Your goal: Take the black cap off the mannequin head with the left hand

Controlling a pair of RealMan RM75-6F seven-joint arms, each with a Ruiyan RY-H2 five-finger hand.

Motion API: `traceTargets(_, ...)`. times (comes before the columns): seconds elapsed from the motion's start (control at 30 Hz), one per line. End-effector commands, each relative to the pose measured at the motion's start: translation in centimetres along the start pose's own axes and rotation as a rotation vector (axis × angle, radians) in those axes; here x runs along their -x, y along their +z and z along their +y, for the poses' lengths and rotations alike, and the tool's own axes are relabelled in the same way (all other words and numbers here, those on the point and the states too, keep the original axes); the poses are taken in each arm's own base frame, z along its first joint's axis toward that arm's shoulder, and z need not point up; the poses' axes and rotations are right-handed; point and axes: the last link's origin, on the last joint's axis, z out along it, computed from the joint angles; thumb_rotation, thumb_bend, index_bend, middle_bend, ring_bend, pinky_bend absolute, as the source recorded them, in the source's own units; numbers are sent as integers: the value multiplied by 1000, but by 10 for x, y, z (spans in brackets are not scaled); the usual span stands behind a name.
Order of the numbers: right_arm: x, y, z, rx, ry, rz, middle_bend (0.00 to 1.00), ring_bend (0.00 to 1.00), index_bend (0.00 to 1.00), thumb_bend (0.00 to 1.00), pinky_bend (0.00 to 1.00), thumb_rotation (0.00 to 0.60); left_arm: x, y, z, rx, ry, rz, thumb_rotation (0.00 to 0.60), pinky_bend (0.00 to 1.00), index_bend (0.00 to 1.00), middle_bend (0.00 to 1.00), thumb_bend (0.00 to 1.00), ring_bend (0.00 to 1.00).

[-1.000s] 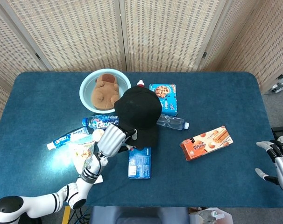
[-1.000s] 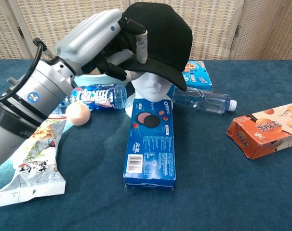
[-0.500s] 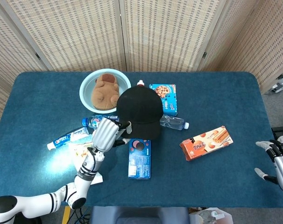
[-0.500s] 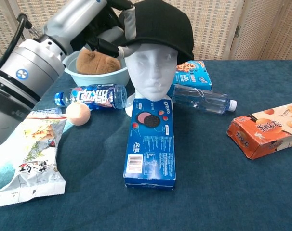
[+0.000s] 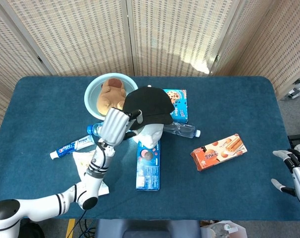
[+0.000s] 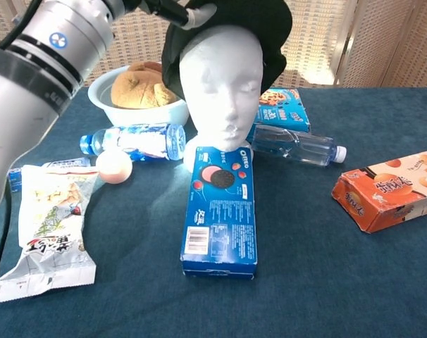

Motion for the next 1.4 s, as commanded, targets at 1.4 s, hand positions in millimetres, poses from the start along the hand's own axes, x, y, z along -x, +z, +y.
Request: traceTargets(1.4,3,5,-8,-37,5,-15,273,163,277,105,238,600,-134,-35,-125,-109,237,168,600,1000,605,1000,408,1000)
